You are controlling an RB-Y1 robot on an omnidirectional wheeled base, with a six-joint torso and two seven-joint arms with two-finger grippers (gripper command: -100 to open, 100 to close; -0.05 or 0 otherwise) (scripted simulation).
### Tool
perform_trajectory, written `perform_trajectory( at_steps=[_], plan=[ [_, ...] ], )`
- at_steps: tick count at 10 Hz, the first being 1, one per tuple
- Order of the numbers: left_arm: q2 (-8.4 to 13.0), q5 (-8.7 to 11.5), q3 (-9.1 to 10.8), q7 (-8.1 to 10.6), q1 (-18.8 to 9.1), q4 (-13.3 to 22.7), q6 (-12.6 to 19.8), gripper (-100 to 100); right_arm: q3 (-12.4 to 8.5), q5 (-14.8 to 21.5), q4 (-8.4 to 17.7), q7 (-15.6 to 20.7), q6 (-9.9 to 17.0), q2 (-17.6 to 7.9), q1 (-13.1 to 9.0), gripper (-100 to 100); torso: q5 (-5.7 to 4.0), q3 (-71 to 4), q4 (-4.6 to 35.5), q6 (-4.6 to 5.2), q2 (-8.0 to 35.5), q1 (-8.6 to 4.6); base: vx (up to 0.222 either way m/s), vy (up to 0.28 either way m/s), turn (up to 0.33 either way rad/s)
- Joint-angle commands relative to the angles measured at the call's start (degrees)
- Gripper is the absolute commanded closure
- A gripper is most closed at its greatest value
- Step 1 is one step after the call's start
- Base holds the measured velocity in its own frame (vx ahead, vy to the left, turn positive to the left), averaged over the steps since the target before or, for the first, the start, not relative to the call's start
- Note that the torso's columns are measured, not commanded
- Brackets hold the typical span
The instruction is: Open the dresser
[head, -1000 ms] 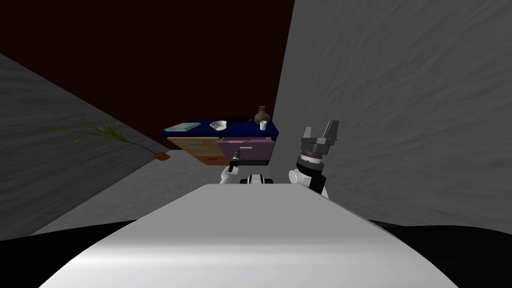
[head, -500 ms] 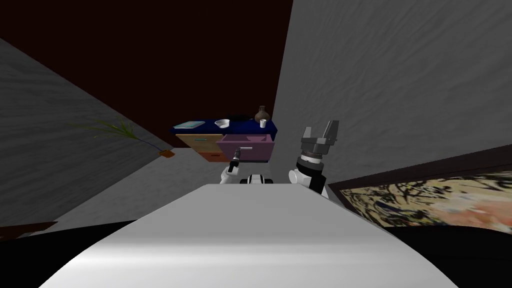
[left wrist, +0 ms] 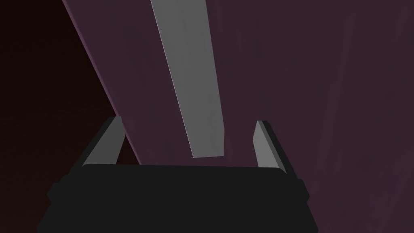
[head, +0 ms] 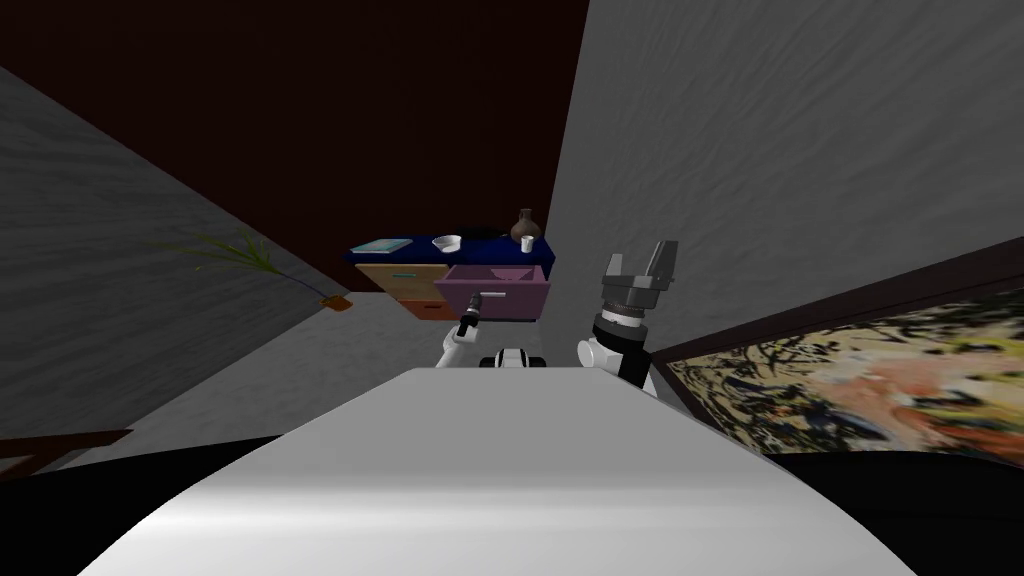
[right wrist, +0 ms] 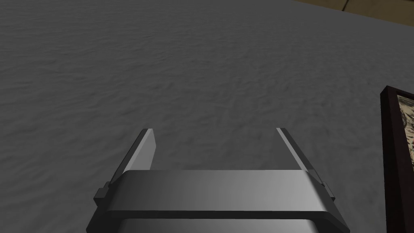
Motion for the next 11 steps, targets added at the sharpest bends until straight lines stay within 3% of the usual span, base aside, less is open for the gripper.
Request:
perform_trajectory(
  at_steps=[1, 4, 5, 6, 11],
  plan=[
    [0.16, 0.16, 0.25, 0.11, -2.67, 0.2, 2.38, -100, 0.0, 0.0, 0.0, 0.0, 0.0, 0.0, 0.0, 0, 0.0, 0.0, -0.01, 0.01, 0.01, -0.02, -0.059, 0.001, 0.01],
    [0.46, 0.3, 0.26, 0.44, -5.17, -0.74, 5.72, -100, 0.0, 0.0, 0.0, 0.0, 0.0, 0.0, 0.0, 0, 0.01, -0.03, -0.02, 0.0, -0.03, 0.03, -0.061, 0.006, 0.01],
    [0.37, 0.27, 0.23, 0.37, -4.65, -0.47, 5.24, -100, 0.0, 0.0, 0.0, 0.0, 0.0, 0.0, 0.0, 0, -0.04, 0.02, 0.1, -0.04, 0.05, -0.01, -0.022, 0.002, -0.002],
    [0.38, 0.28, 0.22, 0.42, -4.7, -0.47, 5.51, 0, 0.0, 0.0, 0.0, 0.0, 0.0, 0.0, 0.0, 0, -0.03, 0.01, 0.06, -0.03, 0.03, -0.02, 0.0, 0.0, 0.0],
    [0.37, 0.27, 0.22, 0.42, -4.61, -0.37, 5.58, 0, 0.0, 0.0, 0.0, 0.0, 0.0, 0.0, 0.0, 0, 0.01, -0.02, -0.02, 0.0, -0.01, 0.01, 0.0, 0.0, 0.0]
  ],
)
